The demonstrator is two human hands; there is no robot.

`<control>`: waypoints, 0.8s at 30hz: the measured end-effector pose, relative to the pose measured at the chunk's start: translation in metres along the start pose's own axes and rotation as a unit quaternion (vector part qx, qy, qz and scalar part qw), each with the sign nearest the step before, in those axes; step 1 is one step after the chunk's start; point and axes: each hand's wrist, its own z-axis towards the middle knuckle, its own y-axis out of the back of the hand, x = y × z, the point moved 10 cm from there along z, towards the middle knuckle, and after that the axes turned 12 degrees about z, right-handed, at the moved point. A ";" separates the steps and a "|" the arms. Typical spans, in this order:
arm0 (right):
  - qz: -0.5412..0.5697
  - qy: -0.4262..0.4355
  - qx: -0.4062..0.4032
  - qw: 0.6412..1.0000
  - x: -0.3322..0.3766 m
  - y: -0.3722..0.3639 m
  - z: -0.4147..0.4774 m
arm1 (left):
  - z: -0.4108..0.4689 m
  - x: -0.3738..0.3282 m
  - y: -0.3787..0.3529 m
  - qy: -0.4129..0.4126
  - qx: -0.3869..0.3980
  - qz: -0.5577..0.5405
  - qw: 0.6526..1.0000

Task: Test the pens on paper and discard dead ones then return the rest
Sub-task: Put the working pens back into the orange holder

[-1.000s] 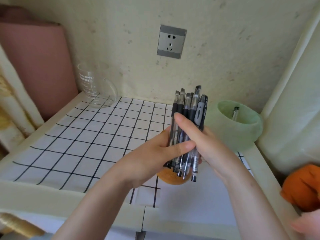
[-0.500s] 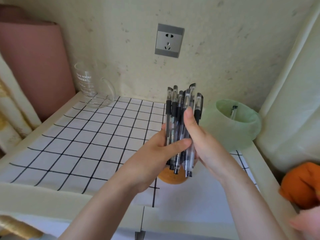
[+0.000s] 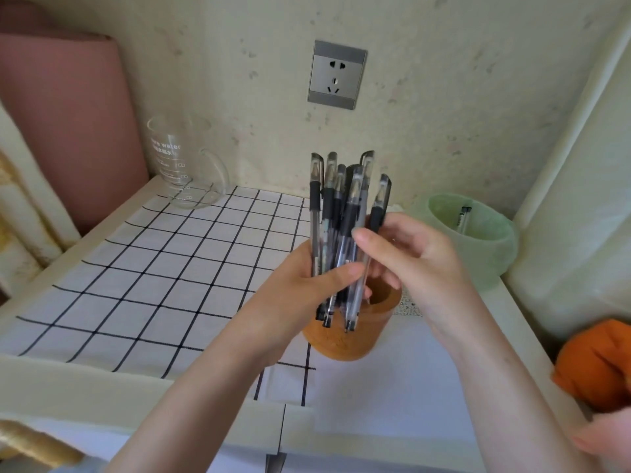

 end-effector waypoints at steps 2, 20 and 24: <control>0.030 -0.007 -0.003 1.000 -0.006 0.001 0.001 | 0.000 0.001 0.001 0.001 -0.007 0.008 1.000; 0.066 0.050 -0.068 0.994 -0.005 -0.001 0.009 | 0.001 0.006 0.020 0.007 -0.080 0.022 0.996; 0.161 0.076 -0.136 0.975 -0.003 0.017 0.009 | 0.003 0.016 0.033 0.026 -0.117 -0.001 0.993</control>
